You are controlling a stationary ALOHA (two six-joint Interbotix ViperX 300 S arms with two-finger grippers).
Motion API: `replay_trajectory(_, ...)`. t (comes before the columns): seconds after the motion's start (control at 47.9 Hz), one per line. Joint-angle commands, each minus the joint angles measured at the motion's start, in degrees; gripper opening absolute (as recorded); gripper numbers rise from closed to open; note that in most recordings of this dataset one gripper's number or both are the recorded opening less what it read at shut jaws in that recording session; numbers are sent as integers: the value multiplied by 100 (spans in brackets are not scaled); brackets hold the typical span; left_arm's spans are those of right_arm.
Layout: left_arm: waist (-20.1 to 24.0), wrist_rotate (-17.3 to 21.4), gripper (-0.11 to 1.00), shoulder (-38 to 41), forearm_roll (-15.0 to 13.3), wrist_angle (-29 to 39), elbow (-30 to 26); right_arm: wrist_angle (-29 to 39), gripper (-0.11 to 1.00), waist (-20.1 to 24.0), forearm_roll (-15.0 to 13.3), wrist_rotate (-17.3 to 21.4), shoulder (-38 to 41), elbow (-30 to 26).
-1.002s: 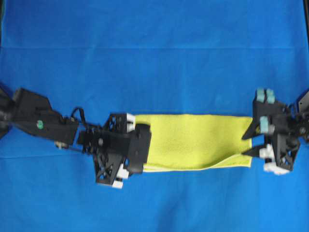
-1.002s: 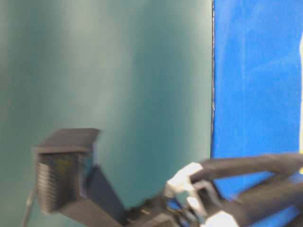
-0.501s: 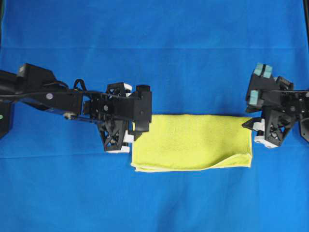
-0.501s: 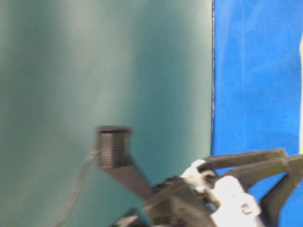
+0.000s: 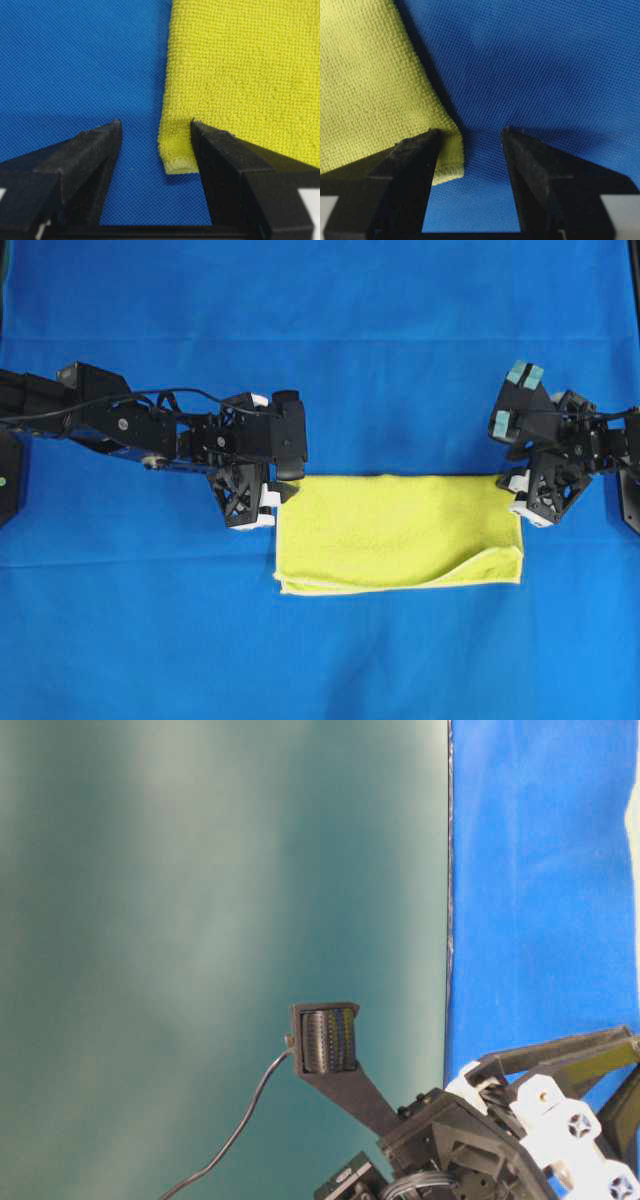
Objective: Fold the yellow towel.
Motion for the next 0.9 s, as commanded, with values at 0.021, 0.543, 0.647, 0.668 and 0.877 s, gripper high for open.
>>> replay_trajectory(0.021,18,-9,57,-44,0,132,-53,-35,56,-26,-18,-9,-18,-44)
replay_trajectory(0.543,-167,-18,2,-62,0,2065,-853,-9,1,-18,35,9,-35,-62)
replay_trajectory(0.647,-167,-79,2,-141,0,2101,-870,0,1,-18,35,9,-62,-70)
replay_trajectory(0.668,-167,-79,2,-158,0,2109,-870,9,1,-18,35,18,-70,-79)
replay_trajectory(0.877,-167,-35,2,-650,0,2347,-870,431,1,-18,26,-53,-519,-264)
